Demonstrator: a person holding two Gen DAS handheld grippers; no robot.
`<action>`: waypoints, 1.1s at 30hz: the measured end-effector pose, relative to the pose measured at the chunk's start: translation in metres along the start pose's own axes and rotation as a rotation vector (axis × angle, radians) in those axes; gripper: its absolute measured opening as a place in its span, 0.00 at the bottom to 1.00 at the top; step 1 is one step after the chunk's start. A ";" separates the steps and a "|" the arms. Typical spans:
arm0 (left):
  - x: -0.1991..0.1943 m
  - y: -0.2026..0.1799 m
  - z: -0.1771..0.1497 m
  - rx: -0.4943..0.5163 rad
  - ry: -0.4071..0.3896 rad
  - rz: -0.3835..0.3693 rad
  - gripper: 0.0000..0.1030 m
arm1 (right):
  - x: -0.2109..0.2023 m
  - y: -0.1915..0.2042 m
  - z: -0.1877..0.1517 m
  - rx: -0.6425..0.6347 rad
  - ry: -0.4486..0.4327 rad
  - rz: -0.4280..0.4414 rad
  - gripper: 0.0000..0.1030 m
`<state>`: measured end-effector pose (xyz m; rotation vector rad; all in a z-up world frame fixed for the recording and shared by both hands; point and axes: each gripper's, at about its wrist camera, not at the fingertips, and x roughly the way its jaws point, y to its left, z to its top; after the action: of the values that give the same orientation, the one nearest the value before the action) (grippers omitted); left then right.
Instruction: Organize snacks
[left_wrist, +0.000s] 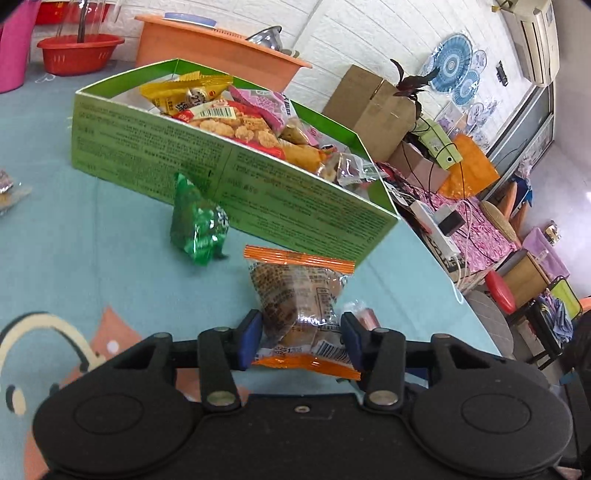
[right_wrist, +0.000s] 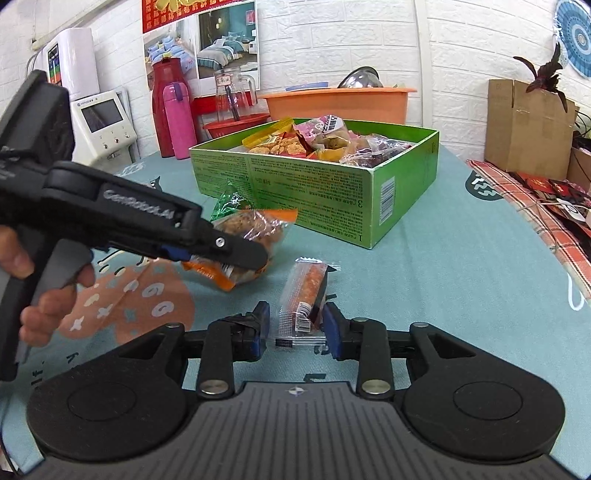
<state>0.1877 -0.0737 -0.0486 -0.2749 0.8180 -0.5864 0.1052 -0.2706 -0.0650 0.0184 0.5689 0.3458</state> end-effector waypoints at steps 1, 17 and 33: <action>-0.001 -0.002 0.000 -0.005 -0.003 -0.009 0.93 | 0.001 0.001 0.001 -0.001 0.000 0.001 0.60; -0.005 -0.012 -0.006 0.004 -0.029 -0.032 0.71 | -0.011 -0.003 0.002 0.027 -0.066 -0.013 0.32; -0.052 -0.030 0.024 0.079 -0.126 -0.116 0.93 | -0.034 -0.009 0.053 -0.025 -0.255 -0.022 0.32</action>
<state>0.1664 -0.0675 0.0119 -0.2854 0.6586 -0.7013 0.1096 -0.2862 -0.0041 0.0321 0.3120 0.3230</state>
